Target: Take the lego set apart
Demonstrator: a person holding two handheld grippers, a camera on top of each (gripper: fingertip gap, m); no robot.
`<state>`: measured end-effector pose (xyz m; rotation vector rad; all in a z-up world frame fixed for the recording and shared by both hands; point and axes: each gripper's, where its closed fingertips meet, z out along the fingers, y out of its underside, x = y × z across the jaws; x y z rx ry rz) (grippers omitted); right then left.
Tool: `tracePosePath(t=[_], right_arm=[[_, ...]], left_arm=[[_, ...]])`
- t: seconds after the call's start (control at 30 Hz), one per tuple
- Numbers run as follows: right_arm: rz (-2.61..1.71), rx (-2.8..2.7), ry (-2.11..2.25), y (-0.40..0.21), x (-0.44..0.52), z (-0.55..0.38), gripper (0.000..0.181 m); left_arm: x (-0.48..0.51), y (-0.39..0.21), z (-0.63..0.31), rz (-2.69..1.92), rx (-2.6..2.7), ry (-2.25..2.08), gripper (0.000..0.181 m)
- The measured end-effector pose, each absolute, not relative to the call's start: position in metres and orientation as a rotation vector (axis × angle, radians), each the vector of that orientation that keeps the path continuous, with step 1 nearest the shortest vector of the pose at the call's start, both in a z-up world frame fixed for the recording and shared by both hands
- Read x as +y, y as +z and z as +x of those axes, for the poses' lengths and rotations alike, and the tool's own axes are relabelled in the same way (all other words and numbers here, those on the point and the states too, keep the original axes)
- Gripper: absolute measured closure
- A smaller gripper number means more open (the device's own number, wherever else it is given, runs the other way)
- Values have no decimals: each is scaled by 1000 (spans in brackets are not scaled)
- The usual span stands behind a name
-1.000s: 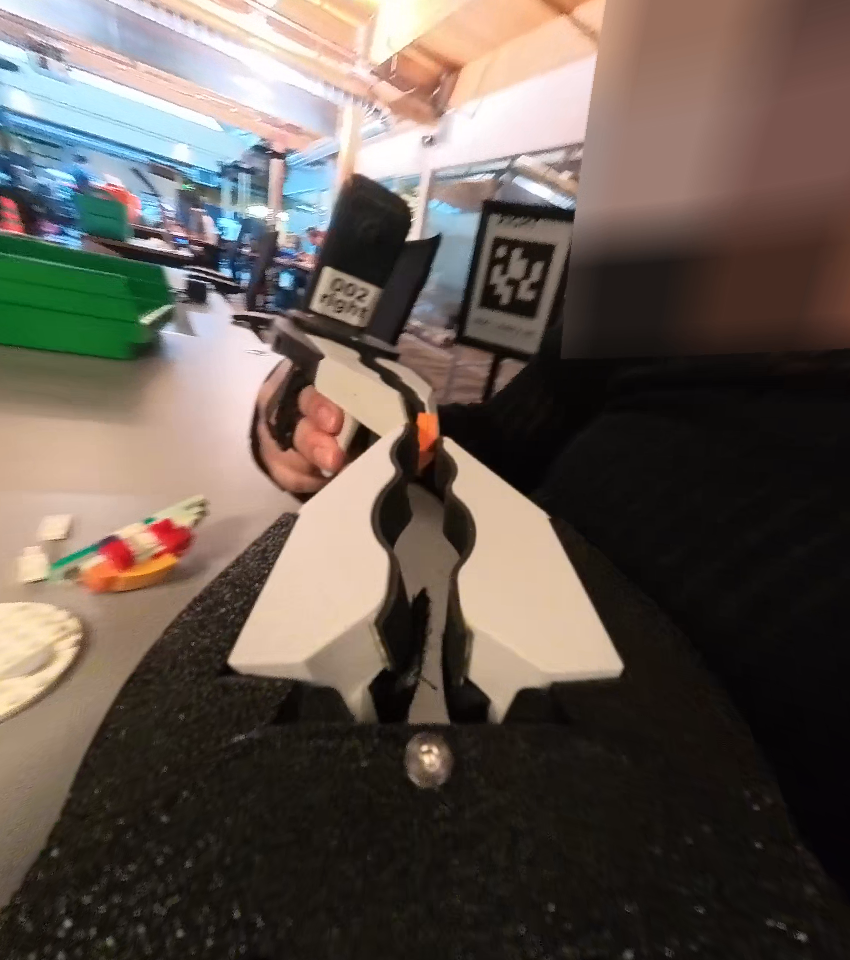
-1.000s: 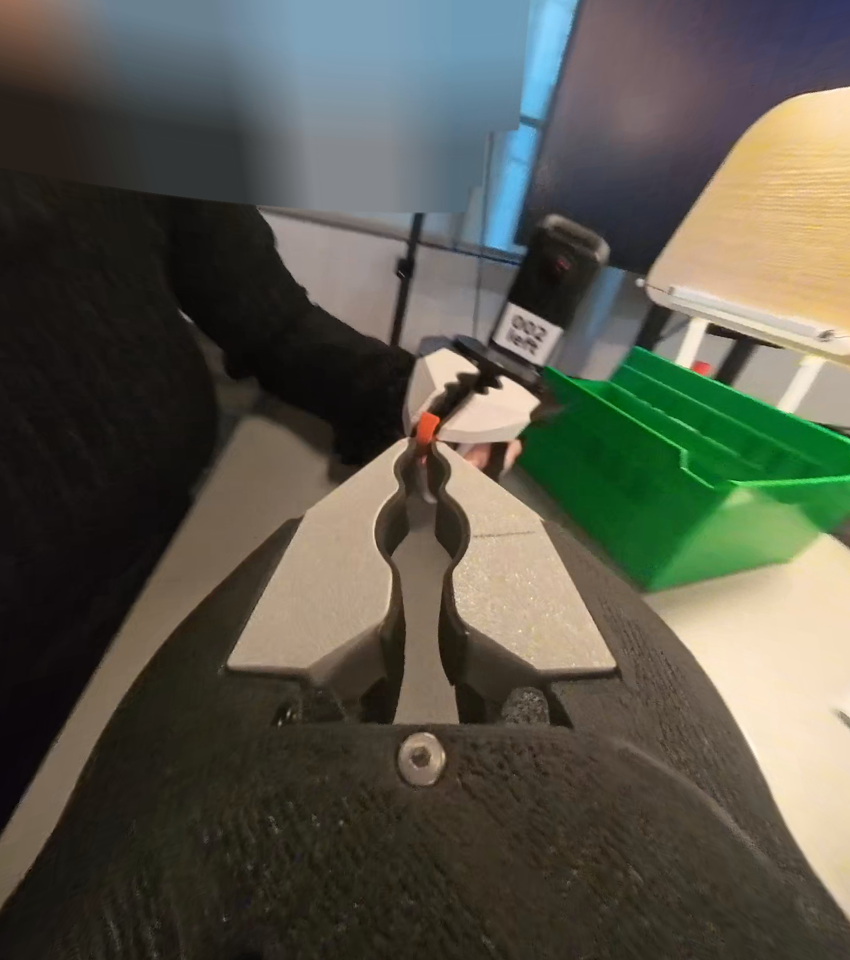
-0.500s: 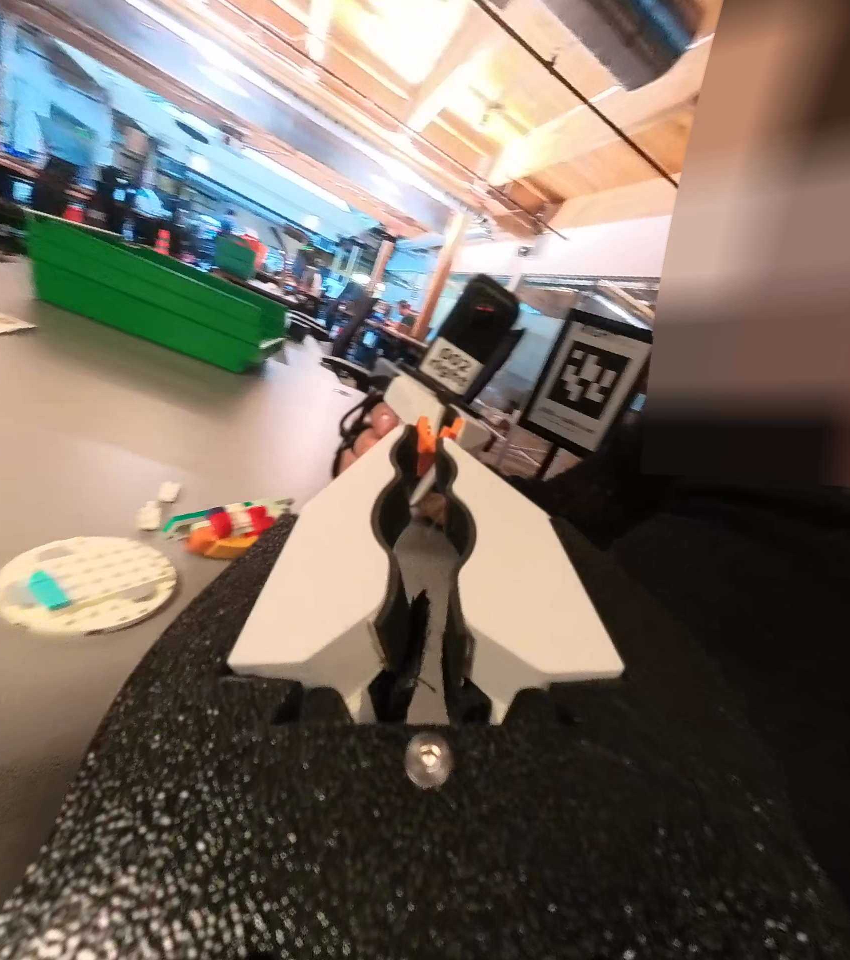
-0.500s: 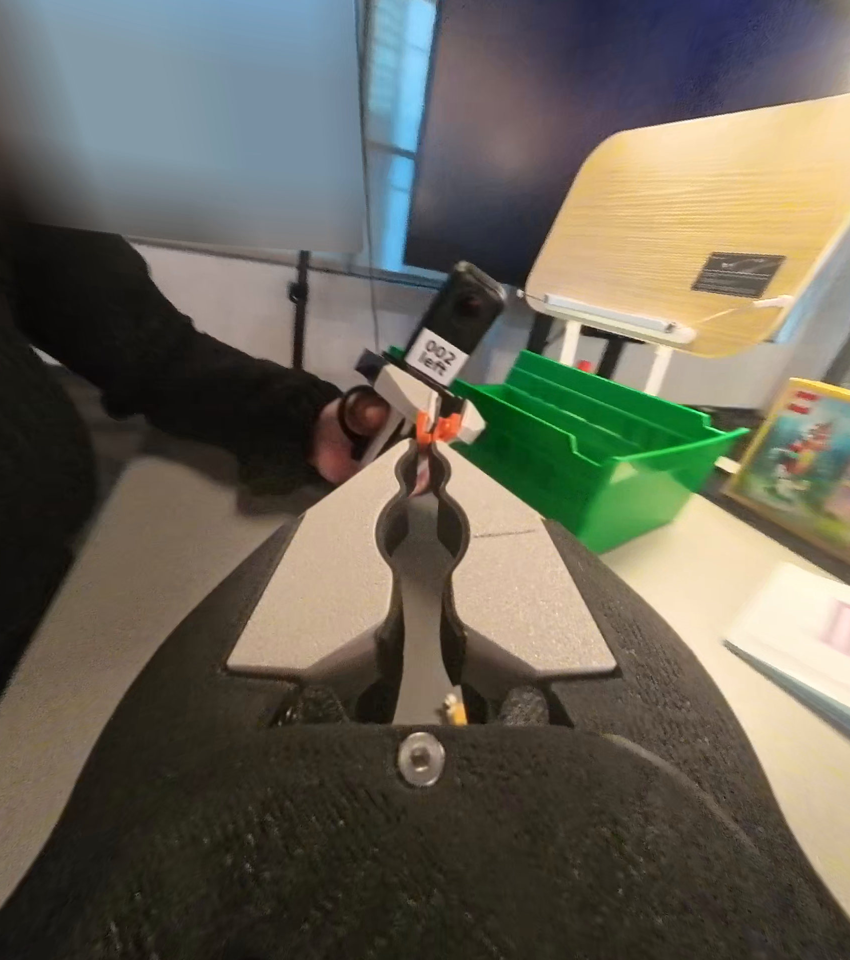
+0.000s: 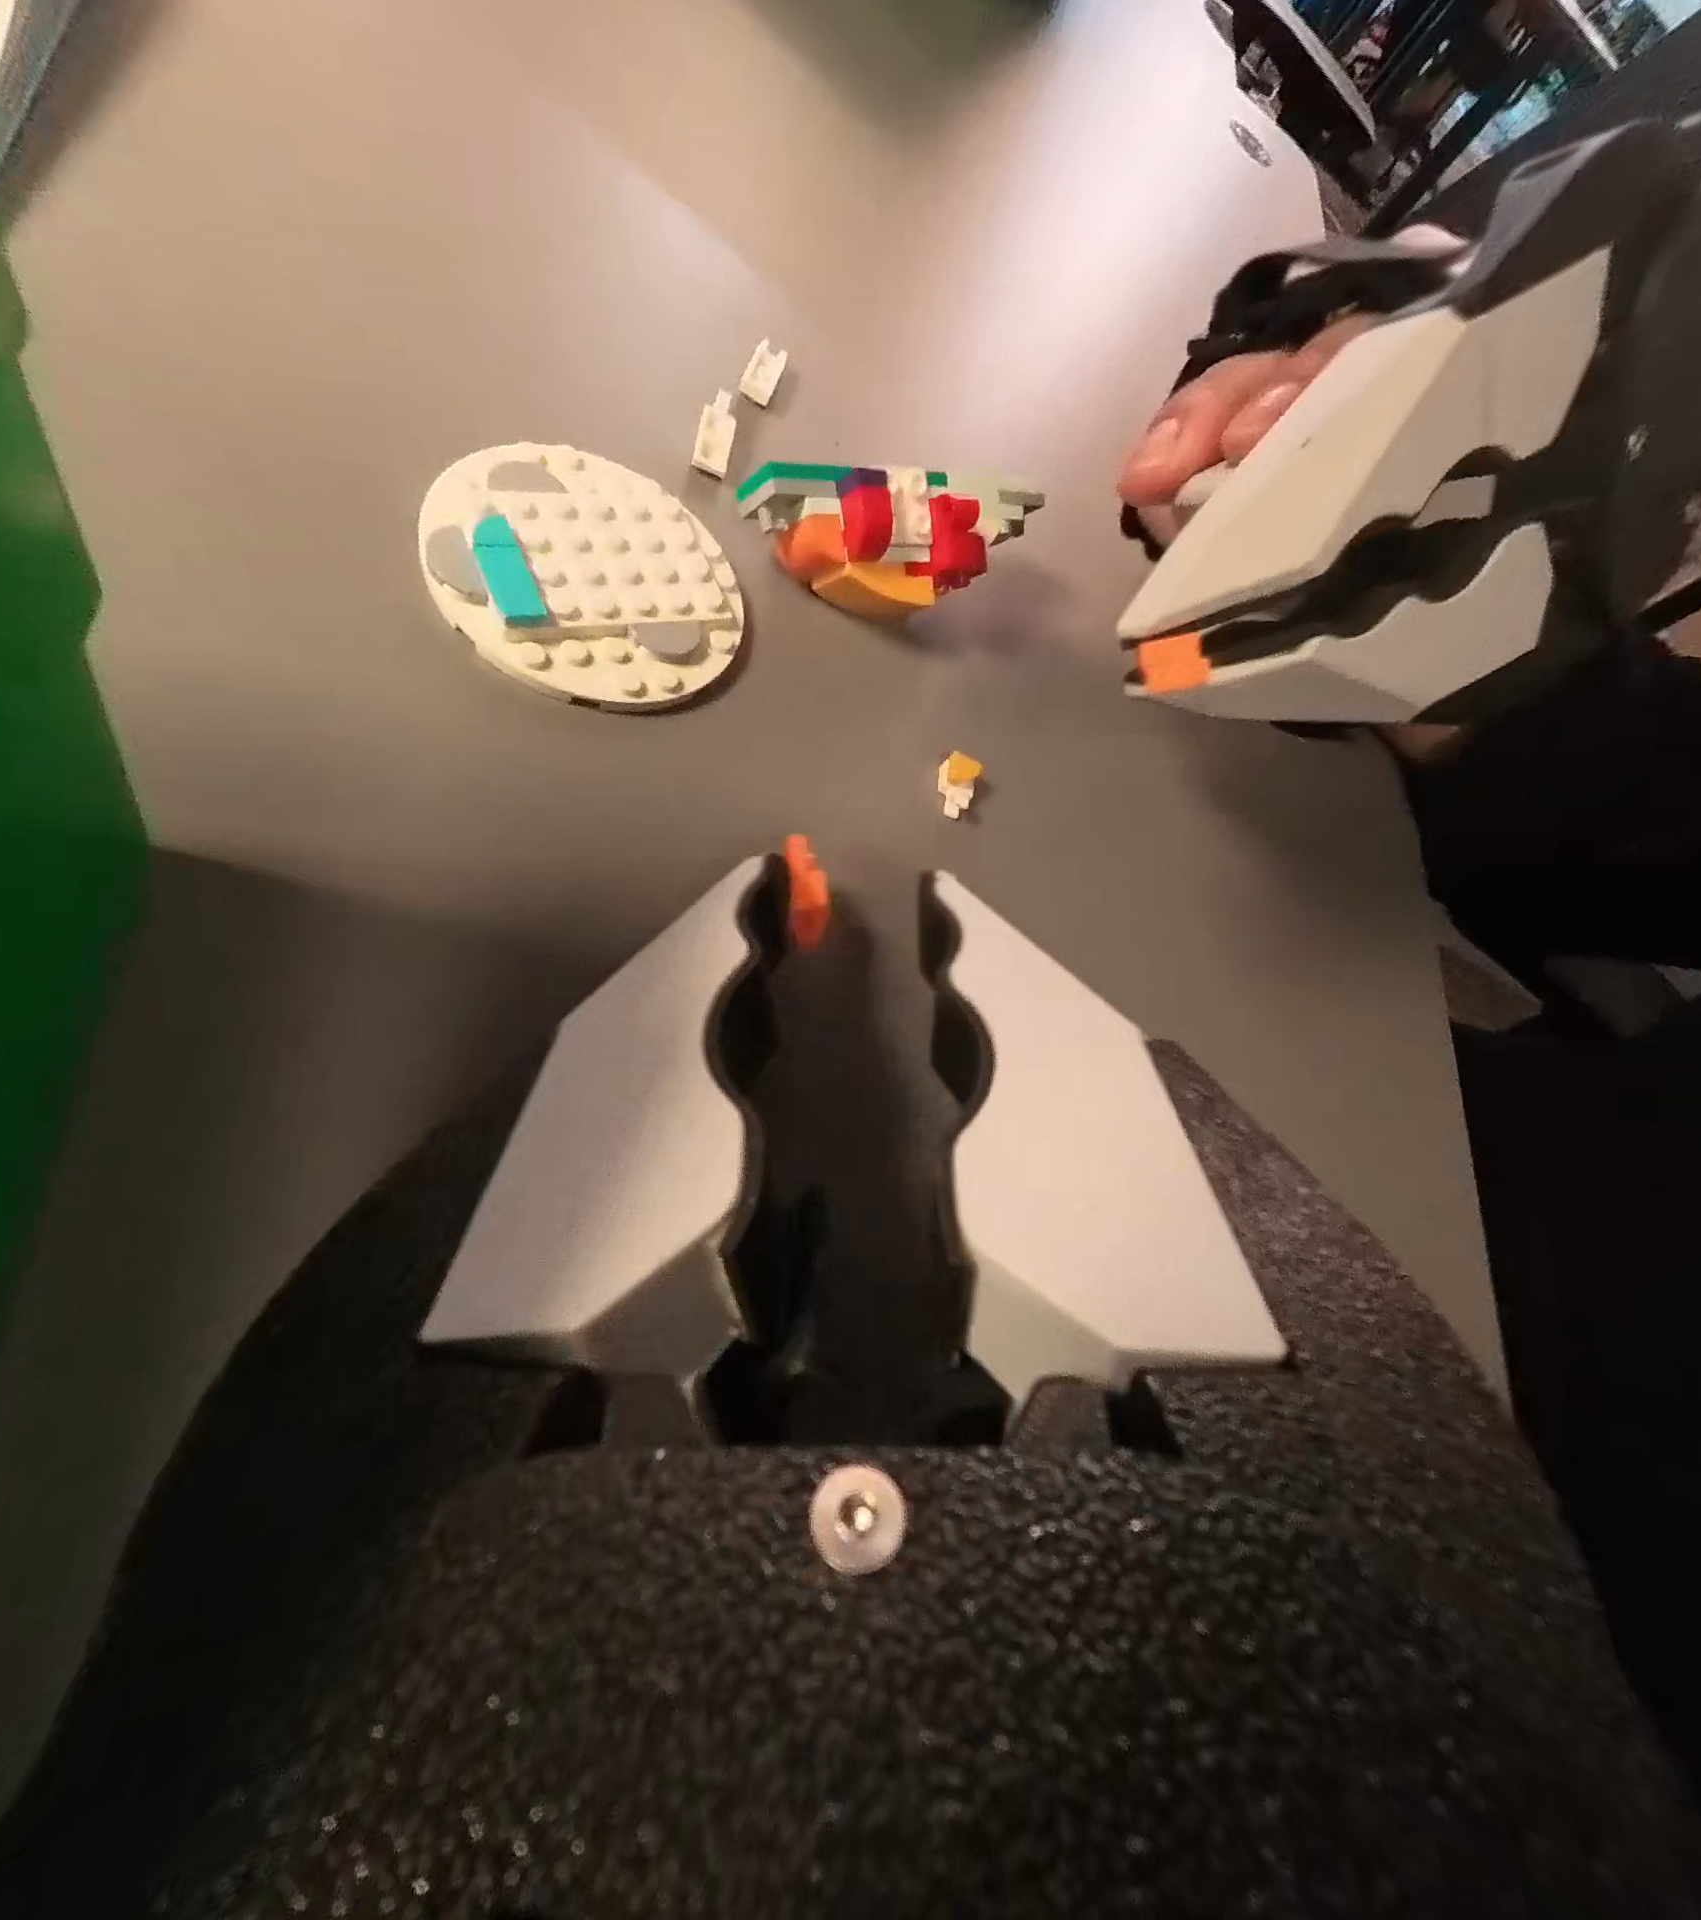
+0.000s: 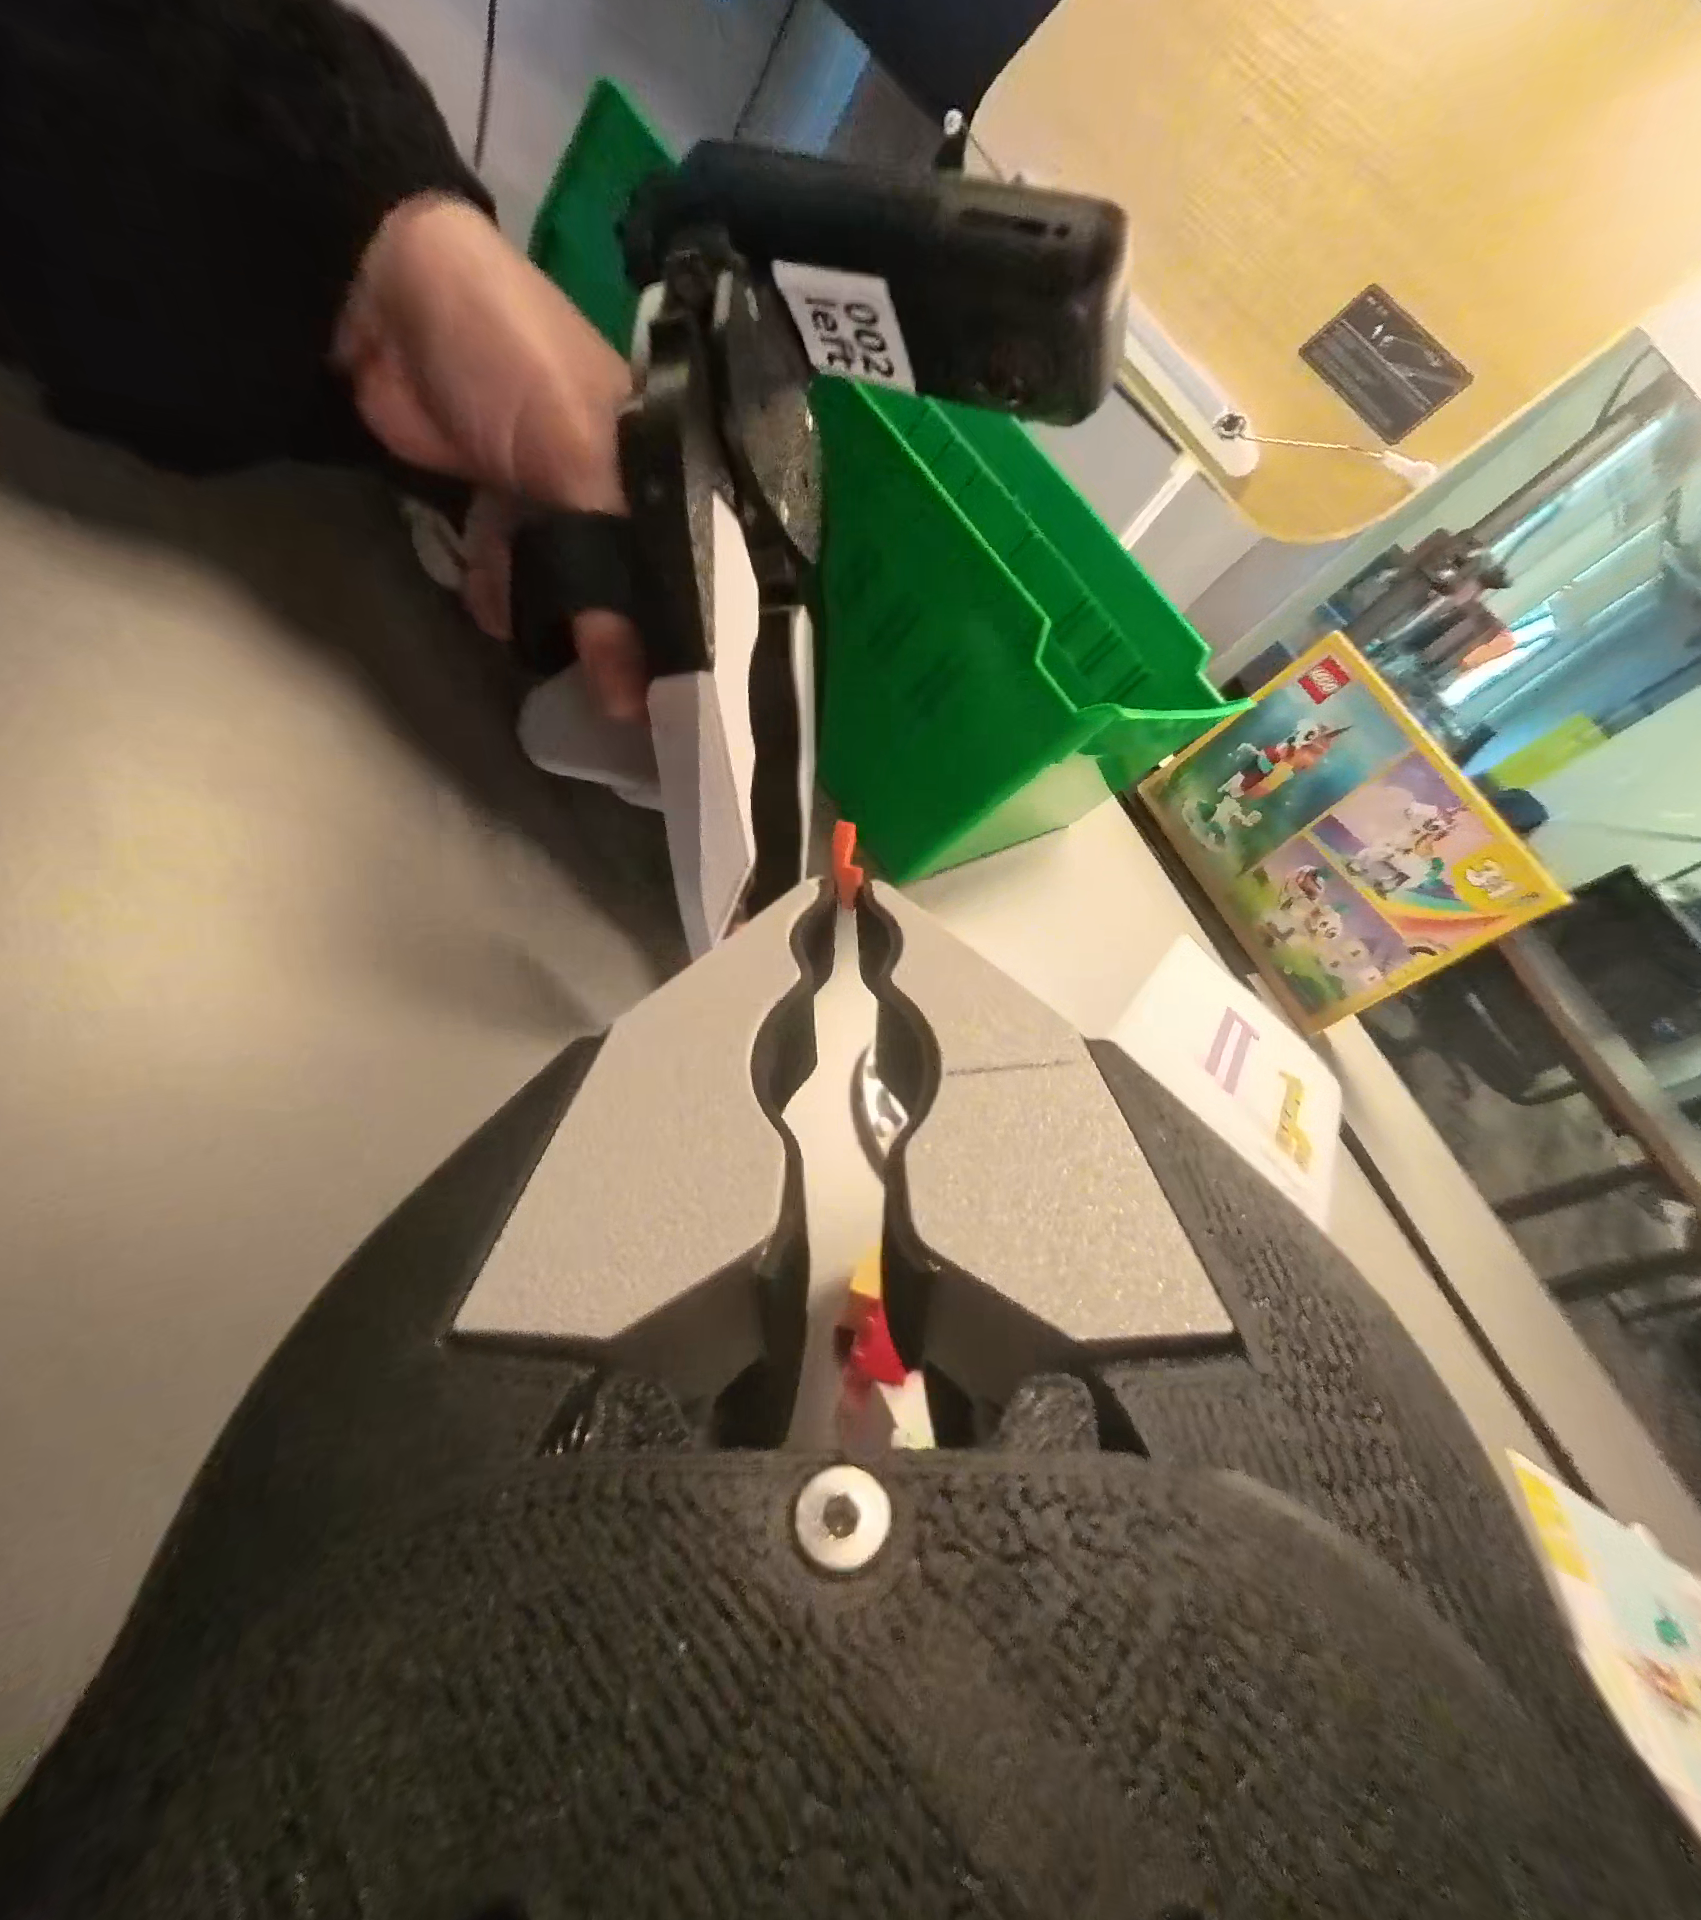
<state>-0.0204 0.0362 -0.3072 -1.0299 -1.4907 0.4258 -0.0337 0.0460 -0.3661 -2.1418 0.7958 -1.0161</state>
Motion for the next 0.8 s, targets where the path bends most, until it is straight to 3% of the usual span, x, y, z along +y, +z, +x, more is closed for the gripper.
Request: tracePosePath(t=[0.03, 0.13, 0.2, 0.37, 0.57, 0.67, 0.8], right_arm=[[-1013, -1498, 383, -308, 38, -20, 180], [-944, -1519, 241, -310, 41, -19, 179], [-894, -1537, 159, -311, 41, -19, 179], [-828, -1580, 59, -317, 38, -22, 179], [-820, -1593, 59, -319, 35, -24, 179], [-819, -1598, 57, -320, 34, -24, 179], [-799, -1556, 69, -313, 34, -24, 179]], left_arm=[[47, -366, -35, -2139, 797, -998, 151], [43, -356, -30, -2123, 773, -1083, 130], [39, -335, -21, -2029, 708, -1268, 129], [39, -316, -19, -1884, 699, -1307, 154], [33, -320, -15, -1900, 749, -1297, 161], [32, -321, -13, -1899, 767, -1291, 174], [31, -315, -13, -1853, 805, -1267, 174]])
